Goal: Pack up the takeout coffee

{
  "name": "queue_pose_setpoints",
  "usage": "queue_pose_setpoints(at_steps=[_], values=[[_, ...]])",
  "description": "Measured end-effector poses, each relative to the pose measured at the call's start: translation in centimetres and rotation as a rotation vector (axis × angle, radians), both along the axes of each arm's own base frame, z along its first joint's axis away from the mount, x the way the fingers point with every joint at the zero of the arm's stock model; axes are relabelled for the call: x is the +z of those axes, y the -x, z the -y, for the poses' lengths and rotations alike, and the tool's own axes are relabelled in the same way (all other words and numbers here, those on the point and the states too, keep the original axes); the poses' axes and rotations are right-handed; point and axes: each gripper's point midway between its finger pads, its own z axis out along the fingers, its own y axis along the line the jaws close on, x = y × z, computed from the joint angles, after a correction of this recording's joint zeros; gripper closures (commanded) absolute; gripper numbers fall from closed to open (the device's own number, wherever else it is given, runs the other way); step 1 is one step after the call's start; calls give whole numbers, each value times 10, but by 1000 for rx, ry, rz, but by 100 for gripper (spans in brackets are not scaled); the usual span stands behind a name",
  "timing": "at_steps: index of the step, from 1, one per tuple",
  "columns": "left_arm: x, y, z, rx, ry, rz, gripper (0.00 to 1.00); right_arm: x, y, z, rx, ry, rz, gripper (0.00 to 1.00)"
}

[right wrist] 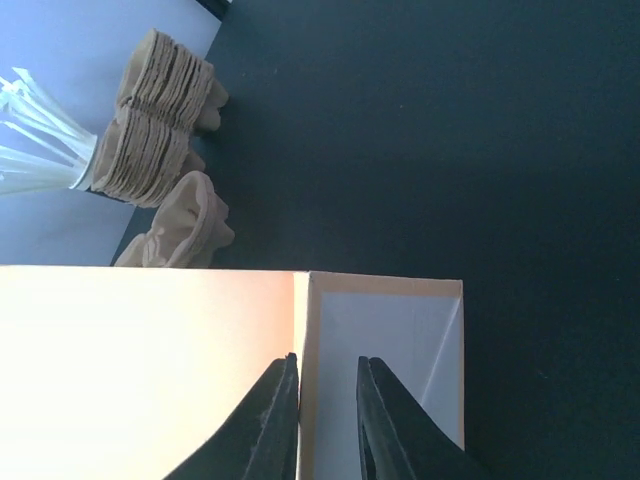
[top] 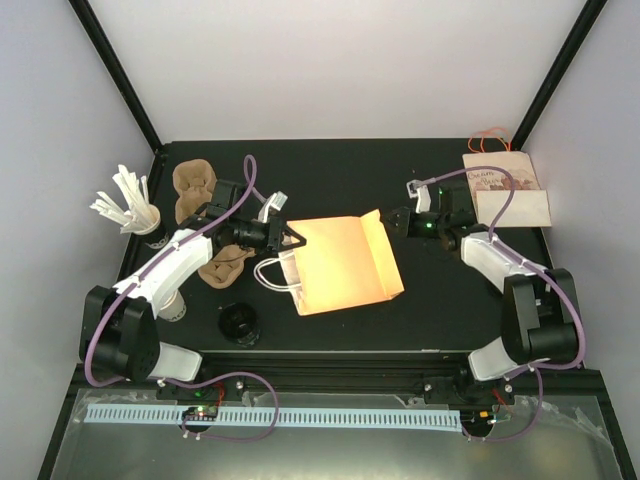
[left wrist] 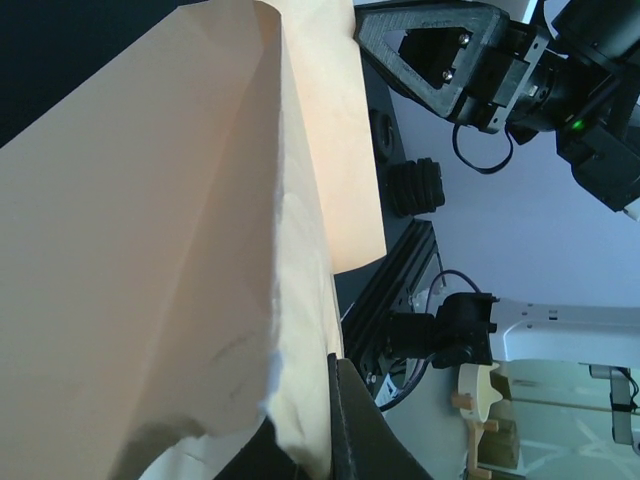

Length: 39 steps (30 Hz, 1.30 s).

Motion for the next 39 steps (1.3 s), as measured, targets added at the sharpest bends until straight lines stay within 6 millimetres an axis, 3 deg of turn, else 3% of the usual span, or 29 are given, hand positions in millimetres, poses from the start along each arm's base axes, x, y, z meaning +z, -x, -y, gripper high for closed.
queue_pose_setpoints(at_steps=[8,16,22,31,39], values=[[-1,1,0,0,-2,-6,98,-9,0,0,1,19,-32,73],[-2,1,0,-1,-4,-11,98,-13,4,-4,19,23,-45,71],[-6,1,0,-2,-9,-20,98,-13,6,-6,29,16,-51,98],[-6,1,-2,-1,-12,-25,98,-11,7,-6,27,-3,-63,99],[-4,-5,-14,20,18,-29,98,4,3,1,21,-148,-74,99]])
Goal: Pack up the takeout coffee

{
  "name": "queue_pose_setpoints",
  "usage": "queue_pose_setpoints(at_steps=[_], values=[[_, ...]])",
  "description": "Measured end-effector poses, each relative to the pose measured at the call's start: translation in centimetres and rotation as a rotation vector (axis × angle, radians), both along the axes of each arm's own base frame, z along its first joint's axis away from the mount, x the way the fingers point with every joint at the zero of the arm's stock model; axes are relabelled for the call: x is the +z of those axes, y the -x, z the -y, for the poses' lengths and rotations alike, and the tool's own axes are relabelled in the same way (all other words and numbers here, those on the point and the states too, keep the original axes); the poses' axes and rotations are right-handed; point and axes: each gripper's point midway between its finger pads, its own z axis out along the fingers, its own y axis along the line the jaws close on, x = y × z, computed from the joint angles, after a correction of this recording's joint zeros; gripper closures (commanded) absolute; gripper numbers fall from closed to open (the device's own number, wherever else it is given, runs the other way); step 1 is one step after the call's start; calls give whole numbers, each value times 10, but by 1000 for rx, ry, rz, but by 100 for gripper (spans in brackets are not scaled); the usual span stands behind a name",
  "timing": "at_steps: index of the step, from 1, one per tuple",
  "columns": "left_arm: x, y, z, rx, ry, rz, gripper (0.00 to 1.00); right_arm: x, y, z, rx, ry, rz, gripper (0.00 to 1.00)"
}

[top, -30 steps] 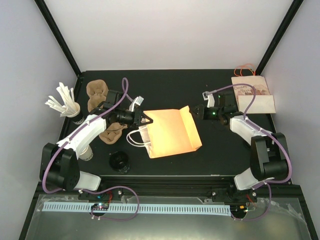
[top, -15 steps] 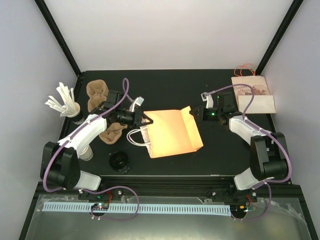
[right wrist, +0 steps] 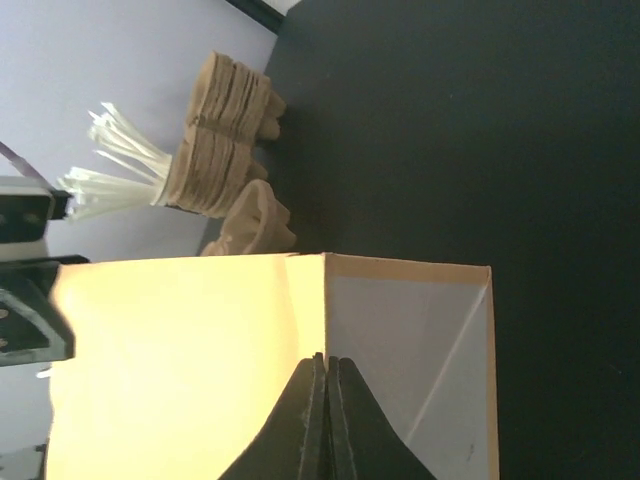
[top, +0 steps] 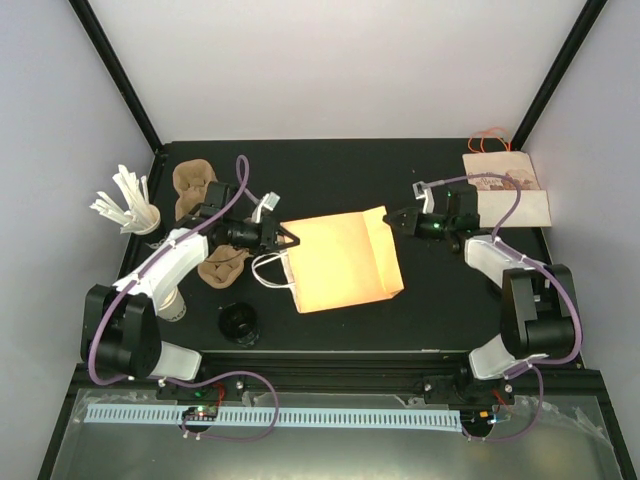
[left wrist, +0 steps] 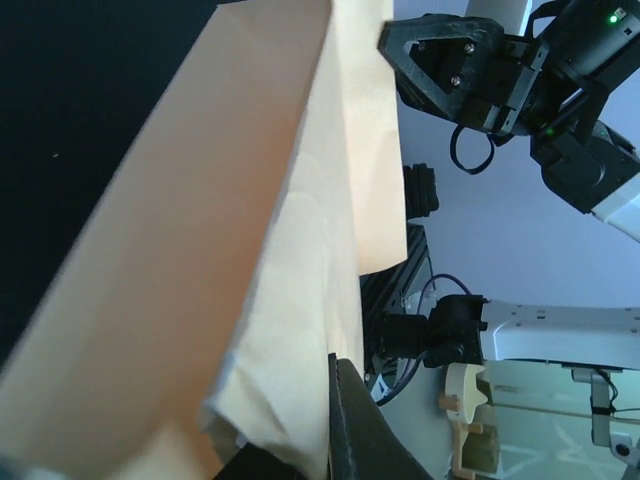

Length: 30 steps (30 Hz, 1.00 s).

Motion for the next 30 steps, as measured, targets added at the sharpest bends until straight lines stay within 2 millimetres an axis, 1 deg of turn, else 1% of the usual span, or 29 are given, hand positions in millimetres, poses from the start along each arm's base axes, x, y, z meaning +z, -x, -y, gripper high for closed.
queue_pose_setpoints(at_steps=[4,8,12,17,19,21,23,24,27,29,30], values=[[-4,0,-8,14,15,-19,98,2,-1,10,-8,-64,-25,99],[-5,0,-12,17,30,-31,98,4,1,9,5,-108,-35,98],[-3,0,-11,12,45,-29,98,2,0,8,7,-130,-50,73],[0,-1,-9,16,56,-33,98,0,3,6,10,-111,-44,52],[2,-1,-6,14,60,-35,98,-3,10,-2,16,-64,-37,43],[3,0,-4,10,62,-38,98,0,21,-12,31,-8,-11,41],[4,-1,-3,12,60,-38,98,8,35,-18,43,35,30,41],[5,-1,-3,12,60,-36,99,11,40,-18,43,51,49,41],[8,-3,-3,12,61,-28,98,12,56,-6,5,121,82,41],[10,-4,-3,12,62,-23,98,5,66,2,-16,162,77,43],[10,-4,-3,12,62,-22,99,0,73,5,-20,178,70,45]])
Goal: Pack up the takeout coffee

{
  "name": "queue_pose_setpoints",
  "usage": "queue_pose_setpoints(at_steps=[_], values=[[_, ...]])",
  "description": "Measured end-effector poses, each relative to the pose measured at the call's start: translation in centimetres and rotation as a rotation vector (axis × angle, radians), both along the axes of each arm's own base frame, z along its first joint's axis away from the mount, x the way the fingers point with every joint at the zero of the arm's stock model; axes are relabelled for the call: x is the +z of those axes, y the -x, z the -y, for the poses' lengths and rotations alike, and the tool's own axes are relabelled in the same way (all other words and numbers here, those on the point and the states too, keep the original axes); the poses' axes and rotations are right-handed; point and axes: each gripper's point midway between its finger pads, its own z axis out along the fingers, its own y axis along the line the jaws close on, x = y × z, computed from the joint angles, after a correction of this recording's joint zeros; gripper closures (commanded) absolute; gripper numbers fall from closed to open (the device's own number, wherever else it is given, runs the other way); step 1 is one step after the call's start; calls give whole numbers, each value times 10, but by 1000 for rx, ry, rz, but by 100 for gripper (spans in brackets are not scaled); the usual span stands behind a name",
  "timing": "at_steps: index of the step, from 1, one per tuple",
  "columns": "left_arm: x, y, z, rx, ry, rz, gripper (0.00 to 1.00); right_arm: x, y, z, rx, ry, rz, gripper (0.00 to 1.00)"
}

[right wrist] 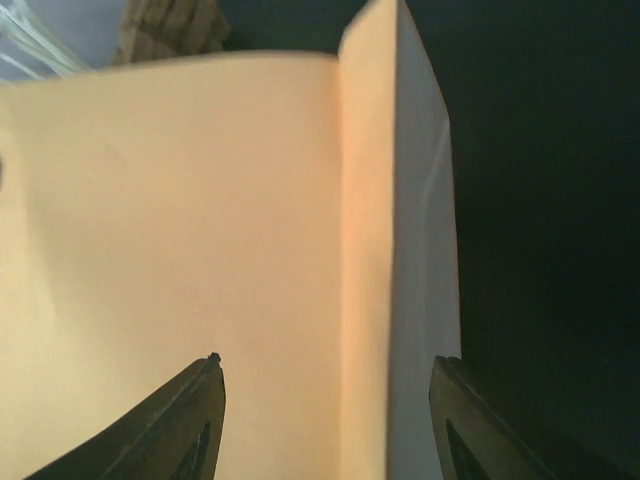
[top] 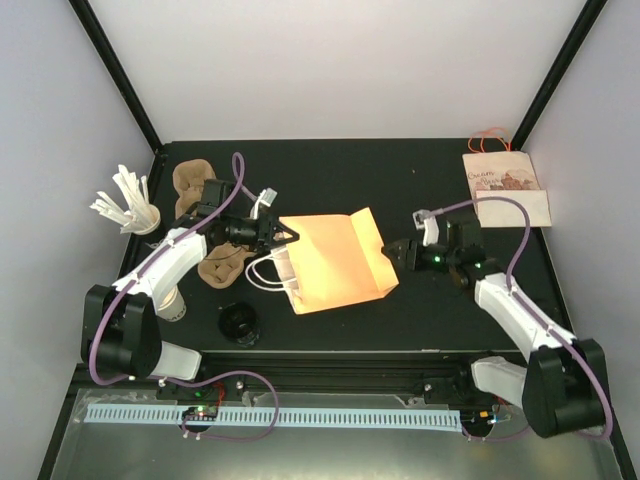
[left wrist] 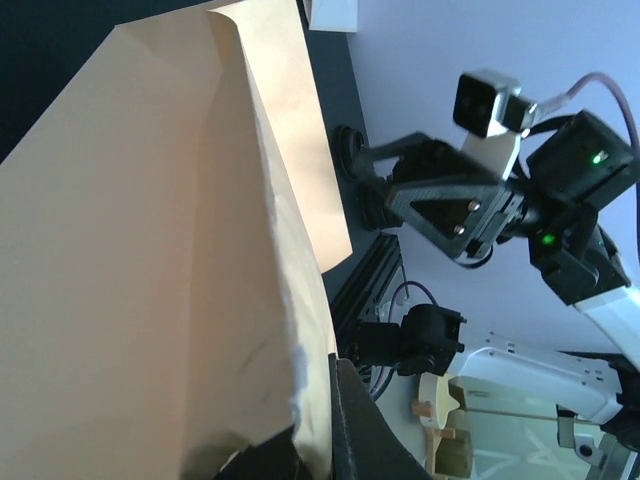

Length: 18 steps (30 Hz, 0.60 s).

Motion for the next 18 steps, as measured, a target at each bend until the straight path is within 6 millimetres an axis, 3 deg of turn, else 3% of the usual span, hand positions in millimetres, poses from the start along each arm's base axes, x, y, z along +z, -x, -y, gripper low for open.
queue_pose_setpoints(at_steps=[8,13,18], values=[[0,0,0,1,-1,-1,98,-30,46,13,-9,41,-91,56],[0,0,0,1,-2,-2,98,-32,52,14,-9,37,-100,67],[1,0,0,1,-3,-3,98,-36,52,14,-11,37,-116,69]])
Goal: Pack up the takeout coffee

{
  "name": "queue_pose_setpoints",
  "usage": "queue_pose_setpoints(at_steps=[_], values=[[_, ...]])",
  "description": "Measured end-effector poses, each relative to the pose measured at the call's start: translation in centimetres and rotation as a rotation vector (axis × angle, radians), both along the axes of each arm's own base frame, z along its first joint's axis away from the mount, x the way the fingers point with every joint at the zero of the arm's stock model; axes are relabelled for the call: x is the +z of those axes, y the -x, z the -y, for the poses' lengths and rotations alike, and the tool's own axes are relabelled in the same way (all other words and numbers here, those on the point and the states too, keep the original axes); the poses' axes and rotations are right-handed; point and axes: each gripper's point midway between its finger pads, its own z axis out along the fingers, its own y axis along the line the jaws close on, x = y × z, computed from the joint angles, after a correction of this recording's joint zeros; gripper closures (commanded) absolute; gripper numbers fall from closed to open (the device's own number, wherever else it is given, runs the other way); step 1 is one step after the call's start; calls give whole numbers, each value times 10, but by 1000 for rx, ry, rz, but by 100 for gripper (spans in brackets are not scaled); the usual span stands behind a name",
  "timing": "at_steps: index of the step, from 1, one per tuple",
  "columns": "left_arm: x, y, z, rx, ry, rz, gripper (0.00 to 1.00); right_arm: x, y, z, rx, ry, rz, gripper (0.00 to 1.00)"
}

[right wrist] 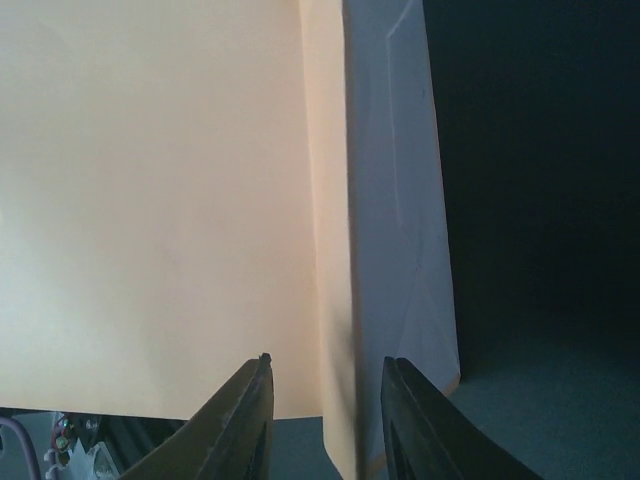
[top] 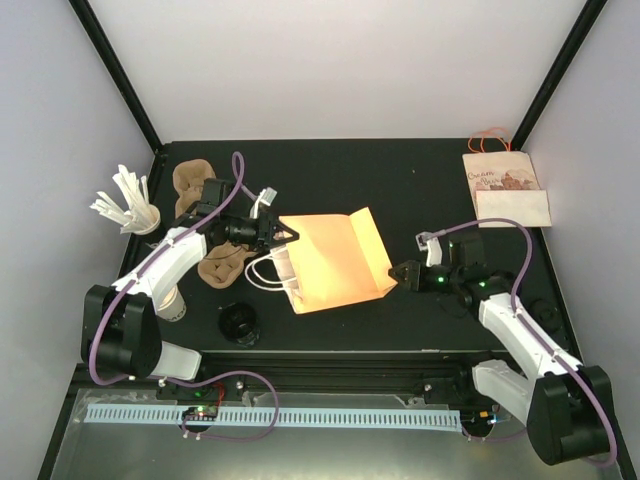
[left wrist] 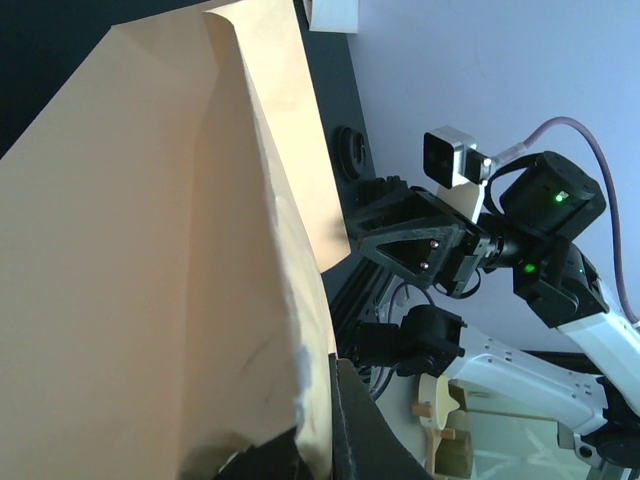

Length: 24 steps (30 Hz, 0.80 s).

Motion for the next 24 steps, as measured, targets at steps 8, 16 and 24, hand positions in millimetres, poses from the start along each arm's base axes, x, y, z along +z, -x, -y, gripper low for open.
queue_pose_setpoints(at_steps=[8,16,24], values=[[0,0,0,-1,-2,0,98,-11,0,0,-1,9,-36,84],[-1,-1,-3,5,-9,5,98,-14,0,0,-12,-5,-55,99],[-16,-10,-22,37,8,-58,98,-4,-1,4,-33,-128,-31,99]])
